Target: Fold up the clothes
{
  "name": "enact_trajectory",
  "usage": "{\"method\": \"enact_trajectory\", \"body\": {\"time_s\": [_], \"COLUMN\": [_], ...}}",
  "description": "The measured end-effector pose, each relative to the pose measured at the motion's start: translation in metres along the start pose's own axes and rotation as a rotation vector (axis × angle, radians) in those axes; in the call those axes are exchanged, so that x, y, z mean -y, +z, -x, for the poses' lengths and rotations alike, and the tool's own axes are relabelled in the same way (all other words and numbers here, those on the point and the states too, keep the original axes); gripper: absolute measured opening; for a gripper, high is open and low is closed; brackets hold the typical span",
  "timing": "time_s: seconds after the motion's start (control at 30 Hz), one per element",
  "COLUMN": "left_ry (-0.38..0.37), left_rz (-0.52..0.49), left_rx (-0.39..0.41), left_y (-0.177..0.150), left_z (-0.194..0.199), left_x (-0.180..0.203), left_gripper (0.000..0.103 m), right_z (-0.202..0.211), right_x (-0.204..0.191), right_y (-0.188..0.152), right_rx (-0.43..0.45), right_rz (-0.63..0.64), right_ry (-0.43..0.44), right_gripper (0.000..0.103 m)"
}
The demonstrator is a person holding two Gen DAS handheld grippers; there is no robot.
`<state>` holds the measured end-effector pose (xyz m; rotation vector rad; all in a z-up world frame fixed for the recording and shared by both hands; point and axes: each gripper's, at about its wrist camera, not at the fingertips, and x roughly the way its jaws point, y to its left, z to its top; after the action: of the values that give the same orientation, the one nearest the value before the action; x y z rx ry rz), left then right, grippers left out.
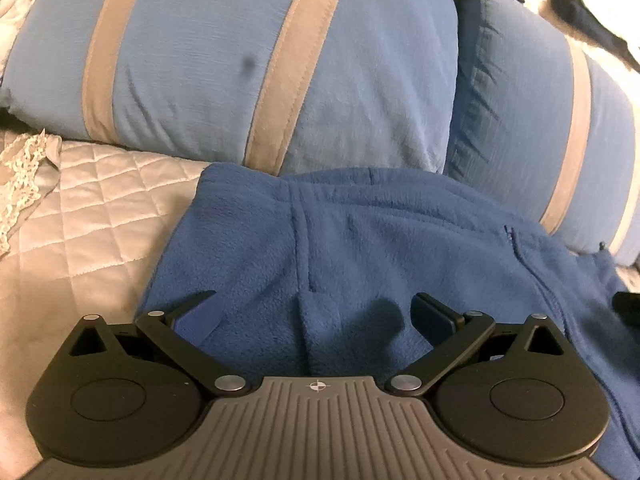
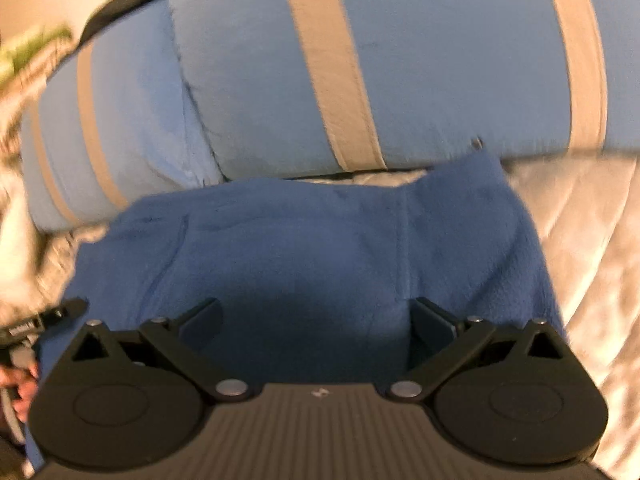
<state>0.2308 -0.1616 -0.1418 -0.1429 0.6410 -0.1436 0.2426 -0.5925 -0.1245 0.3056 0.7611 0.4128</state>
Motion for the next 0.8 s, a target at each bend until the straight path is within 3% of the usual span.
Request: {"method": "enact_trajectory", "body": {"time_s": [0.07,0.33,0.57,0.7,0.8], "left_ry": [0.002,0.006,0.043,0.002,-0.046], "left_rz": [-0.002,-0.004,-0.077,-0.076,-0.073], "left_rx": [-0.003,-0.018,-0.152,-0.189,-0.23], "left_y": [0.0,0.003,0.019,0.02,0.02], "left_z": [-0.001,0.002,0.009,0.04,0.063], "left_x": [0.0,0.002,0.014,0.019,0.026], "left_gripper": [0.103,0.103,0.103,0.103,0.103], "right_z": [0.0,0.002,0.012,0.036,0.055], "right_x": [0.006,-0.001,-0.027,-0.044,-0.058], "right_y": [-0.01,-0.009,0.001,0.011,0.011], "right_rx": [0.063,0.064,0.043,0.052,0.007], "right_rz": [-0.013,0.018,0.126,0.143,0.149], "right_ry": [0.028,0.003,-0.106,-0.155,-0.181], "right_gripper": [0.102,0.102,0.102,0.103,0.103]}}
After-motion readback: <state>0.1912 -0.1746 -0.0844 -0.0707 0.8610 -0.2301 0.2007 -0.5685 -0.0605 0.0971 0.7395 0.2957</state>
